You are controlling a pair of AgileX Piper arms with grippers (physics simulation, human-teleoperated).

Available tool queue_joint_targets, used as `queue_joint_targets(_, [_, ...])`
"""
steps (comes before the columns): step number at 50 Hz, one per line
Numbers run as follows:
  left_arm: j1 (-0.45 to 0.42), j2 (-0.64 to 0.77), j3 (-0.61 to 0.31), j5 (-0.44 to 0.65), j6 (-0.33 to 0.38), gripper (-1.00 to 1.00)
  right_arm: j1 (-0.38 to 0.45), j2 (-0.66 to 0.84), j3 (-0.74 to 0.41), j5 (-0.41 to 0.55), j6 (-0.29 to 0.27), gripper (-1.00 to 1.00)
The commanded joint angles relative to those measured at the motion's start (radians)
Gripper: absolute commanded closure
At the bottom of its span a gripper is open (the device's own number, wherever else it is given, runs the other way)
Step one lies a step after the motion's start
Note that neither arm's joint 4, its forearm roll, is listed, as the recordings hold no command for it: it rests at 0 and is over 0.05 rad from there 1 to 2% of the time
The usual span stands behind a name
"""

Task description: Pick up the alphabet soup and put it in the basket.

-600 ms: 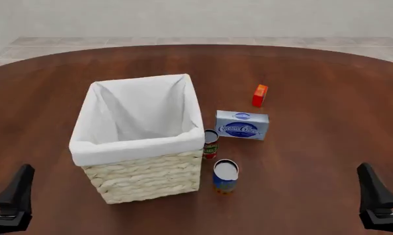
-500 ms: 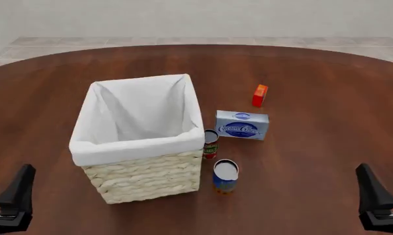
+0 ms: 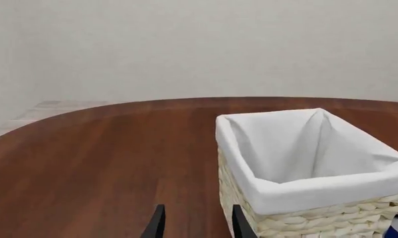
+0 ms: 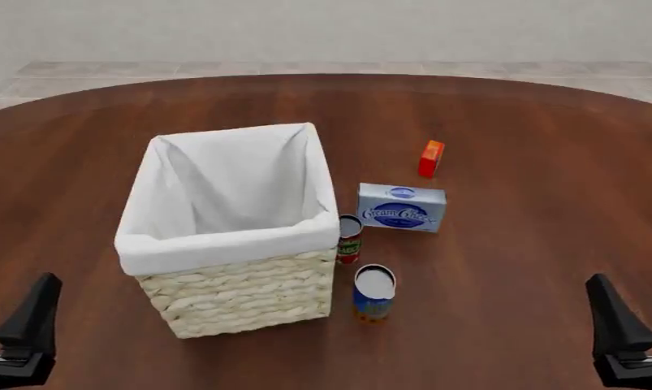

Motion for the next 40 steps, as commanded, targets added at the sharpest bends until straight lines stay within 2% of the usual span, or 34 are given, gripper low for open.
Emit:
queue_joint_targets(1, [-0.002,-0.001,0.002,0.002,0.001,-1.0,0.046,-0.003,-0.003,-0.009,-0.024,-1.0])
queue_joint_targets(7, [0.0,-0.001,0.001,0.0,0.001,-1.0,0.045,-0.002,0.001,0.012,-0.045,-1.0])
queue_joint_targets(10, [-0.002,-0.001,0.001,0.0,0.0,-1.0,0.05,-0.002,0.002,0.016,-0.026,-1.0])
queue_joint_targets(12, [-0.002,0.0,0.001,0.001,0.0,-1.0,0.042,0.016,0.003,0.022,-0.044,-1.0])
queue_joint_targets(19, [-0.004,0.0,0.004,0.001,0.001,-1.0,0.021,0.037,0.002,0.014,-0.055,-1.0])
queue_joint_targets(22, [-0.003,0.0,0.004,0.0,0.0,-1.0,0.016,0.085,0.003,-0.018,-0.024,-1.0])
queue_joint_targets(31, [-0.003,0.001,0.005,0.001,-0.001,-1.0,0.009,0.175,0.003,-0.089,0.01,-1.0])
queue_joint_targets(33, [-0.003,0.0,0.005,0.001,0.0,-1.0,0.017,0.161,0.003,-0.081,0.01,-1.0])
queue_joint_targets(38, [-0.003,0.001,0.005,0.0,-0.002,-1.0,0.046,0.131,0.003,-0.056,-0.041,-1.0])
queue_joint_targets(40, [-0.003,0.001,0.005,0.0,-0.002,-1.0,0.046,0.117,0.003,-0.046,-0.041,-1.0])
